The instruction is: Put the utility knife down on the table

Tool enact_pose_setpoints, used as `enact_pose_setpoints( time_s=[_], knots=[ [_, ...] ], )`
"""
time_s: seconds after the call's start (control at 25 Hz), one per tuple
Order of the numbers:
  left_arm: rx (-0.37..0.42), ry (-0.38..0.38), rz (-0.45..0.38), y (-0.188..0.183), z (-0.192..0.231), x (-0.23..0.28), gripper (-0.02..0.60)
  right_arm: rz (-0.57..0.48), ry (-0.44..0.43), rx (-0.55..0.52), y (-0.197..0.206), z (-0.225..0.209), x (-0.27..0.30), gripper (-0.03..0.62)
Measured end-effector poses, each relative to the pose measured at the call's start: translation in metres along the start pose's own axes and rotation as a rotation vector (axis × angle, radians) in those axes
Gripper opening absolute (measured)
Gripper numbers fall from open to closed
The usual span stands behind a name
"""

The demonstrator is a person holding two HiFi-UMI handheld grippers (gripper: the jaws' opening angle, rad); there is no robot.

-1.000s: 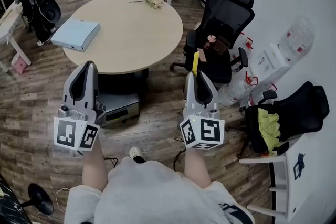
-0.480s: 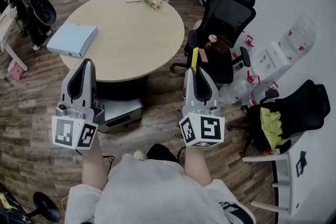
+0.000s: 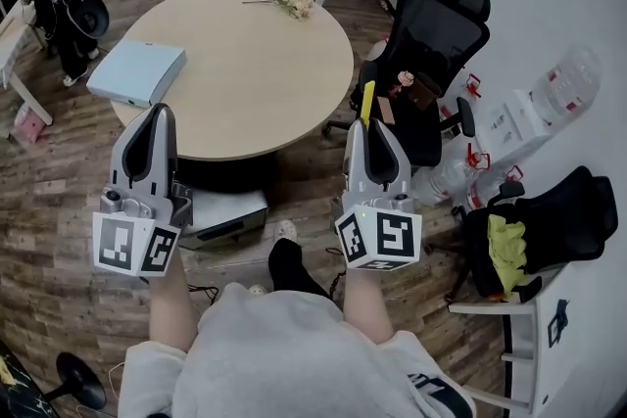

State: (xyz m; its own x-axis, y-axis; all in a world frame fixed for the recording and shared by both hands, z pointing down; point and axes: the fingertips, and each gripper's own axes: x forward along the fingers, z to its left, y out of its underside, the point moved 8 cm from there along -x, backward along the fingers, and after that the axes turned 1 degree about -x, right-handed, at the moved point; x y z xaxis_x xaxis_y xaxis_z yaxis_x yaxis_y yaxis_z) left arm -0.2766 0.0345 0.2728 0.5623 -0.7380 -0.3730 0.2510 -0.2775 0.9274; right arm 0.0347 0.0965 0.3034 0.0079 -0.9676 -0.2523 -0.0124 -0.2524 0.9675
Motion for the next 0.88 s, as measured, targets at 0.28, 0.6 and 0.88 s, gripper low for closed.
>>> enact_pose_setpoints(
  time_s=[0.28, 0.6, 0.88],
  knots=[
    [0.026, -0.017, -0.004, 0.012, 0.015, 0.051, 0.008, -0.006, -0.027, 0.015, 0.012, -0.019, 0.060, 0.074],
    [0.029, -0.058, -0.010, 0.034, 0.029, 0.118, 0.008, -0.011, -0.069, 0.018, 0.021, -0.053, 0.135, 0.074],
    [0.038, -0.095, -0.018, 0.049, 0.033, 0.167, 0.008, -0.008, -0.104, 0.030, 0.032, -0.083, 0.190, 0.074]
  ],
)
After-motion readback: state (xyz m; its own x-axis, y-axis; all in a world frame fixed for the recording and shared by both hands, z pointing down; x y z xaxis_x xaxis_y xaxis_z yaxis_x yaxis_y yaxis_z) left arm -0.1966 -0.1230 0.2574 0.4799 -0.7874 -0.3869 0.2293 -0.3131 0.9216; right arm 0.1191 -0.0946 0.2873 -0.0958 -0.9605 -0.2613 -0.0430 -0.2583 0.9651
